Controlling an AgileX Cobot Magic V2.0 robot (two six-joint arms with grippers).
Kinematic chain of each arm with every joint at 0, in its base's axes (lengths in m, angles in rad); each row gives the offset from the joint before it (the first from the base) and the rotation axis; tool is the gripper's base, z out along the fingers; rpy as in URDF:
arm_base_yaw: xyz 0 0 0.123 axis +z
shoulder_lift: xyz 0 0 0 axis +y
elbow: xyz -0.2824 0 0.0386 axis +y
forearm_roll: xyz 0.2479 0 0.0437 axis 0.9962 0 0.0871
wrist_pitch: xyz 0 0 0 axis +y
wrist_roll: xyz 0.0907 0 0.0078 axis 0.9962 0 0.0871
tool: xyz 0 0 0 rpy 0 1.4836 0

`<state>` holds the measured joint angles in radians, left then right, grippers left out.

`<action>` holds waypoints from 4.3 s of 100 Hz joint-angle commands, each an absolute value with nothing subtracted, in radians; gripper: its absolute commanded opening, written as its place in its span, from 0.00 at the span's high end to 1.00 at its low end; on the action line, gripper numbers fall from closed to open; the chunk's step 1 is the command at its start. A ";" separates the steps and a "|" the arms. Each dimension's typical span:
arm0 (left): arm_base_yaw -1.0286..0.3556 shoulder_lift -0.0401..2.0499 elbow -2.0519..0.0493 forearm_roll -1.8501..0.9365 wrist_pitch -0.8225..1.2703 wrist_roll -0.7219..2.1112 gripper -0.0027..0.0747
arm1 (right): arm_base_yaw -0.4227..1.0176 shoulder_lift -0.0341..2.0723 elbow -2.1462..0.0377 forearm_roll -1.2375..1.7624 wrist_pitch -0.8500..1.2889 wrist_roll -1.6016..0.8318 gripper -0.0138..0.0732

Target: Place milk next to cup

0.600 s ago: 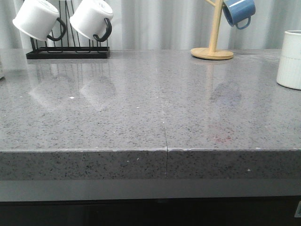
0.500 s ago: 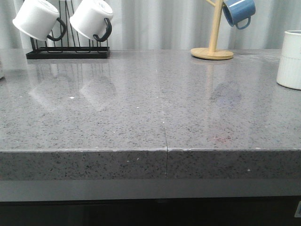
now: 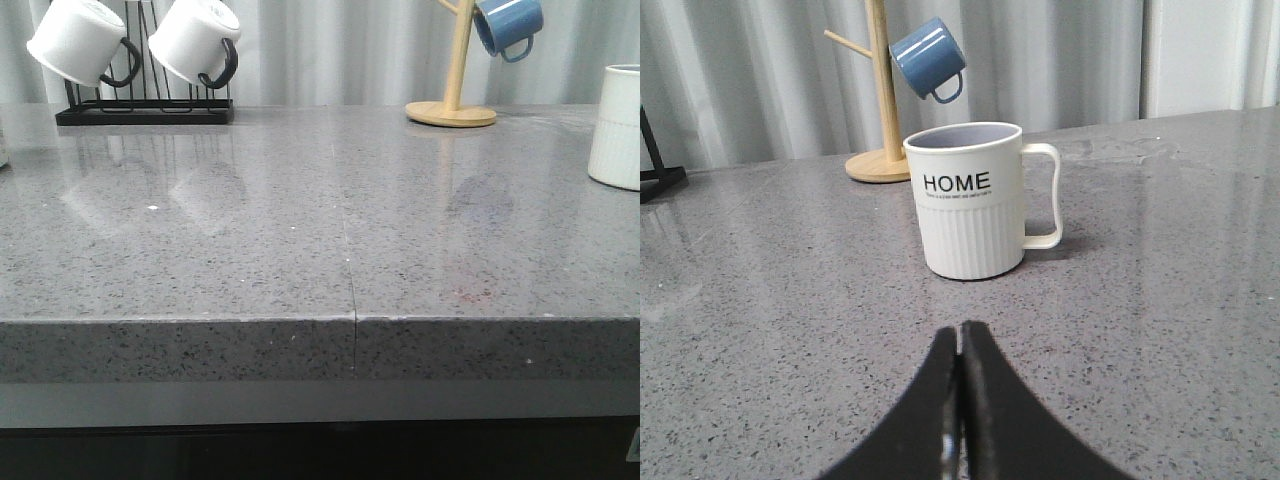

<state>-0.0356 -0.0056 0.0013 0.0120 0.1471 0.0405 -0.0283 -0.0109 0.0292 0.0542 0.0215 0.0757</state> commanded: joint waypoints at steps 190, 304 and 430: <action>-0.035 -0.037 0.045 0.013 0.070 0.035 0.99 | -0.034 0.769 -0.444 0.034 -0.070 0.044 0.63; -0.035 -0.037 0.045 0.013 0.070 0.035 0.99 | -0.216 1.443 -0.506 0.022 -0.775 0.000 0.27; -0.035 -0.037 0.045 0.013 0.070 0.035 0.99 | -0.056 1.430 -0.642 -0.143 -0.726 0.026 0.88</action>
